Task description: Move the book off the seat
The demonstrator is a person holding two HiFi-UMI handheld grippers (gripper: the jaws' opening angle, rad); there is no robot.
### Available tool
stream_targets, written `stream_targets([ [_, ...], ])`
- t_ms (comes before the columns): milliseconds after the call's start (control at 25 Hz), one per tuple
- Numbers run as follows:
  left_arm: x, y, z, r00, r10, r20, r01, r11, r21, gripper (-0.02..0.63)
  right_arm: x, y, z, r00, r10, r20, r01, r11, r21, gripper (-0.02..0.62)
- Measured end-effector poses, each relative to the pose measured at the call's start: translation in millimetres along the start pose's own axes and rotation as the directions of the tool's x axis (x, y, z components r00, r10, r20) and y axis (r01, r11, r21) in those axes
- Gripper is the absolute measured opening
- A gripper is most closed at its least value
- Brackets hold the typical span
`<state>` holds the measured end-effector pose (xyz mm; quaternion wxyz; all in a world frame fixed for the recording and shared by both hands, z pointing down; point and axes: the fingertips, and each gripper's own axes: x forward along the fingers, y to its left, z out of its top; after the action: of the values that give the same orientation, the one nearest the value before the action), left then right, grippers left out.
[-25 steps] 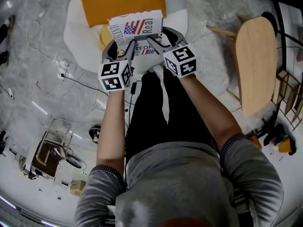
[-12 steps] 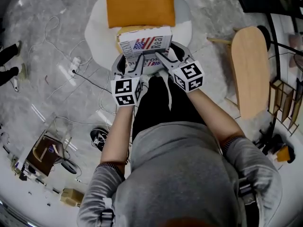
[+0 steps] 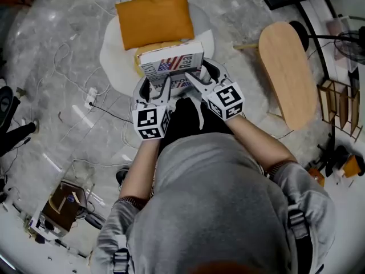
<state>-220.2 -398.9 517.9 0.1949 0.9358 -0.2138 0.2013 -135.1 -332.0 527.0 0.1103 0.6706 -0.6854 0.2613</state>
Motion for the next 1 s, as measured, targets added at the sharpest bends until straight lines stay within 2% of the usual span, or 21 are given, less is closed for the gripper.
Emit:
stream_targets([
  [200, 0.0, -38.8, 21.2, 0.997, -0.068, 0.022, 0.067, 0.997, 0.033, 0.278, -42.2, -12.8, 16.4, 0.995, -0.082, 0.058, 0.083, 0.997, -0.008, 0.267],
  [520, 19.9, -143.5, 54.9, 0.981, -0.19, 0.039, 0.182, 0.972, 0.149, 0.278, -136.0, -70.4, 28.0, 0.965, -0.206, 0.163, 0.203, 0.979, 0.036, 0.267],
  [760, 22.6, -234.7, 73.0, 0.958, -0.28, 0.062, 0.255, 0.931, 0.263, 0.279, -220.9, -107.4, 28.7, 0.921, -0.298, 0.251, 0.287, 0.955, 0.079, 0.267],
  [1000, 25.9, -325.3, 66.6, 0.928, -0.37, 0.037, 0.339, 0.883, 0.326, 0.279, -301.6, -140.0, 8.7, 0.872, -0.392, 0.294, 0.37, 0.92, 0.129, 0.267],
])
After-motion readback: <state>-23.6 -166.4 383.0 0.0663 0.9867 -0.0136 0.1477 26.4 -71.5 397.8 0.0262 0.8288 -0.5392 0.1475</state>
